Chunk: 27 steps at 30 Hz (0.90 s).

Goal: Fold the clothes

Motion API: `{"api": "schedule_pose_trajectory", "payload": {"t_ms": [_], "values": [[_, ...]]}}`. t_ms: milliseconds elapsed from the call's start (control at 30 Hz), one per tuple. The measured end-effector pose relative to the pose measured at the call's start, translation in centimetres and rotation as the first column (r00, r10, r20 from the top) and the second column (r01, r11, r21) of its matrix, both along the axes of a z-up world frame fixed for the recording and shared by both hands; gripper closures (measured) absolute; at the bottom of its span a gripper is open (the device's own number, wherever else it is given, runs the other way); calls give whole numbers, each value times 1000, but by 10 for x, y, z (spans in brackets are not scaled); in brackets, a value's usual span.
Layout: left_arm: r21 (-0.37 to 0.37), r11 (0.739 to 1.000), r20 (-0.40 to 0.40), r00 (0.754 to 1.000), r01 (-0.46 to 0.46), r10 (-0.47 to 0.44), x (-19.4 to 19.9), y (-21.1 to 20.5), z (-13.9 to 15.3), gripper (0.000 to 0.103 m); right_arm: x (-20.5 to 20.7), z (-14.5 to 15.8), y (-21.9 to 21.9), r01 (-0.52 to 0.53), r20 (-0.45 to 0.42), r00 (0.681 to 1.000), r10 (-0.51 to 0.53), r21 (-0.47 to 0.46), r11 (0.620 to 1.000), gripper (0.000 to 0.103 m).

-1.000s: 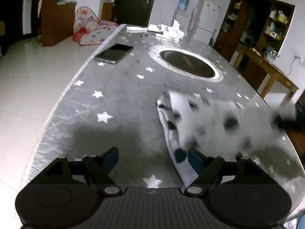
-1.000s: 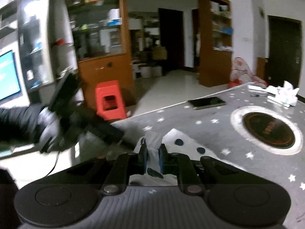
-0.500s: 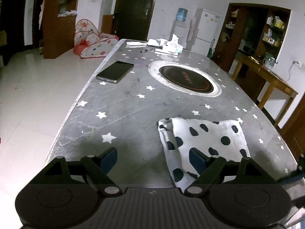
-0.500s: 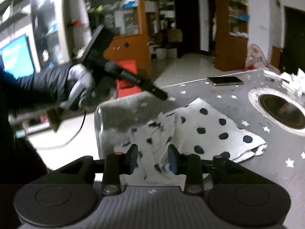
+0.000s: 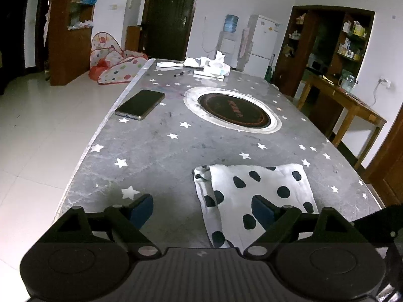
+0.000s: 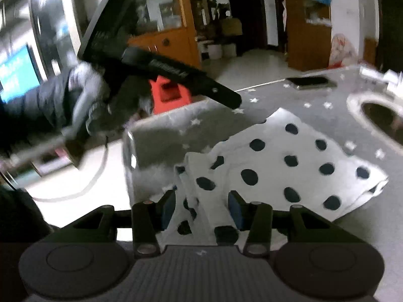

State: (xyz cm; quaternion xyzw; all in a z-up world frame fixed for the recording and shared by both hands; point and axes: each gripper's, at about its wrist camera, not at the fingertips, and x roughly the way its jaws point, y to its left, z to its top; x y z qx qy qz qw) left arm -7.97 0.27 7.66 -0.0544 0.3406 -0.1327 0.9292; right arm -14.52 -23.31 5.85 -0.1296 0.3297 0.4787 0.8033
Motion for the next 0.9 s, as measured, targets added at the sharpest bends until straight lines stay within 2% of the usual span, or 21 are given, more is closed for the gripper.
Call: {"api": "schedule_pose_trajectory", "payload": {"t_ms": [100, 233, 367, 467, 633, 733, 833, 900], "values": [[-1, 1000, -10, 1000, -5, 5, -1, 0, -2, 15, -15, 2, 11, -14, 113, 993, 22, -71, 997, 57], [-5, 1000, -14, 1000, -15, 15, -4, 1, -3, 15, -19, -2, 27, -11, 179, 983, 36, -135, 991, 60], [-3, 1000, -8, 1000, -20, 20, -9, 4, -1, 15, -20, -7, 39, -3, 205, 978, 38, -169, 986, 84], [-5, 1000, -1, 1000, -24, 24, -12, 7, 1, 15, -21, -5, 40, 9, 207, 978, 25, -163, 987, 92], [-14, 1000, 30, 999, -23, 23, -15, 10, 11, 14, -22, 21, 23, 3, 192, 981, 15, -92, 996, 94], [-17, 1000, 44, 999, -17, 18, -15, 9, 14, 13, -34, 33, 17, -34, 218, 974, 55, -101, 994, 94], [-27, 1000, 31, 1000, 0, 0, -14, 2, 11, 13, -39, 22, 21, -76, 175, 980, 95, -114, 991, 93], [-29, 999, 21, 1000, 23, -22, -15, -5, 9, 13, -42, 11, 26, -93, 154, 982, 112, -130, 987, 89]]}}
